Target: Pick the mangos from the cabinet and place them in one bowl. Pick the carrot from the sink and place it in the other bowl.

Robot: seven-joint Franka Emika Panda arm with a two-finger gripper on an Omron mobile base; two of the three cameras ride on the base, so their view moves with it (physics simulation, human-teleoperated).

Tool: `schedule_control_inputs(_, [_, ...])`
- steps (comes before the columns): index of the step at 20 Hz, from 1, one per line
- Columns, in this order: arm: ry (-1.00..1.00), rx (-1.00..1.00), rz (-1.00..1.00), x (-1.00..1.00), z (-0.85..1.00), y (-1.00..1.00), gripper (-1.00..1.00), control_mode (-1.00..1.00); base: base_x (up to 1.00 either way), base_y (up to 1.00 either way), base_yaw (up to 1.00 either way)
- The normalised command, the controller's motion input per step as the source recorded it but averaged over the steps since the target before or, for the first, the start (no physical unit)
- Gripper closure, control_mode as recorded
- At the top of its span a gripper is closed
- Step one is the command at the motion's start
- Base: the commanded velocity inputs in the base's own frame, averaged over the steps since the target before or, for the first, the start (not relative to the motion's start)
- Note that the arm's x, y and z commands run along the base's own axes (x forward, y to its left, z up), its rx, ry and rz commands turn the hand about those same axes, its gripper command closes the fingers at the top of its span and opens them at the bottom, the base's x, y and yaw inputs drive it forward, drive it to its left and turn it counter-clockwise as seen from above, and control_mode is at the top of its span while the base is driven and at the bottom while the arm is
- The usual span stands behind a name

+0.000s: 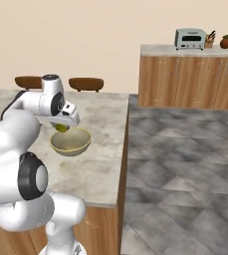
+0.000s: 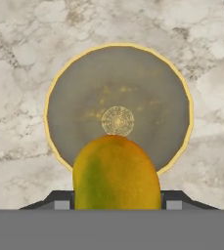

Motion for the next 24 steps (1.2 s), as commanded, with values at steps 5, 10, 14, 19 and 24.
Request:
schedule_control_inputs(5, [-0.03, 0.00, 0.00, 0.26, -0.27, 0.05, 1.00, -1.00, 0.00, 0.00, 0.00])
schedule_control_inputs(10, [-0.10, -0.01, 0.00, 0.26, -0.10, 0.00, 1.00, -1.00, 0.00, 0.00, 0.00])
schedule_control_inputs(14, [-0.09, 0.00, 0.00, 0.18, -0.02, 0.00, 1.00, -1.00, 0.00, 0.00, 0.00])
schedule_control_inputs(19, [-0.04, 0.00, 0.00, 0.11, -0.07, 0.00, 1.00, -1.00, 0.00, 0.00, 0.00])
schedule_control_inputs(24, [0.00, 0.00, 0.00, 0.05, -0.29, 0.00, 1.00, -1.00, 0.00, 0.00, 0.00])
